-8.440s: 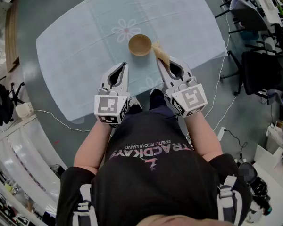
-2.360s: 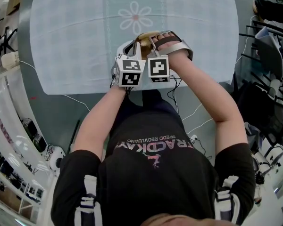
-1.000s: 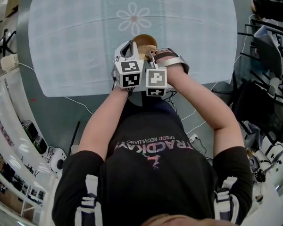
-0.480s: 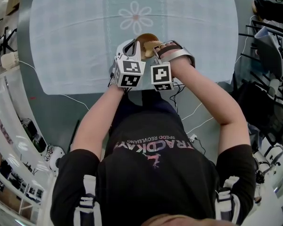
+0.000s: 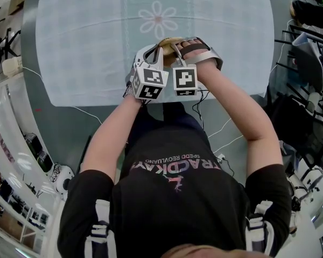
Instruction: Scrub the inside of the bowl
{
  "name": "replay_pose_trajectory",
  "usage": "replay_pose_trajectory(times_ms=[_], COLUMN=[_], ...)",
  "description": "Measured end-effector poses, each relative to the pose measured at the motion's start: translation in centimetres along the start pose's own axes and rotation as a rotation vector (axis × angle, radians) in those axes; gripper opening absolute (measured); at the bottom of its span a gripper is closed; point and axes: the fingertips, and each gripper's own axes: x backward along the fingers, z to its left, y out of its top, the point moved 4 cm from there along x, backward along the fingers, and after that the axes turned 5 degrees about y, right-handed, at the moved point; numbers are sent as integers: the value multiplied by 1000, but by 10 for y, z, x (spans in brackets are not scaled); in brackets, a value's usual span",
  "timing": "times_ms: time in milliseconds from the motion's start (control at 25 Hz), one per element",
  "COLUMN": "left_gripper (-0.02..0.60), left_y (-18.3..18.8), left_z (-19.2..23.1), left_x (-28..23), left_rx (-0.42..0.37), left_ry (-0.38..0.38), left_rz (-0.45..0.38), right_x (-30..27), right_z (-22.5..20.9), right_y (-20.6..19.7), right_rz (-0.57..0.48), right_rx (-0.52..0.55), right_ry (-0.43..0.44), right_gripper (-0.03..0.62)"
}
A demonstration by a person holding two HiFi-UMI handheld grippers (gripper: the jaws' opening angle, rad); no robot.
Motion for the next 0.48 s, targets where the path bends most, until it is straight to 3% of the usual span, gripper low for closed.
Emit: replay_pose_trajectory(times_ms=[200,480], left_gripper=[35,29], left_y=[-1,-3], left_z=[2,11], left_x=[-1,-5], left_rx=[12,159], left_ry=[9,25], left_rz=[3,28], right_x=[-1,7], right_z=[4,24], right_y=[-1,-15], right_rz=[-2,-27], right_rx=[-28,-148], right_ry=[10,116], right_gripper=[32,32])
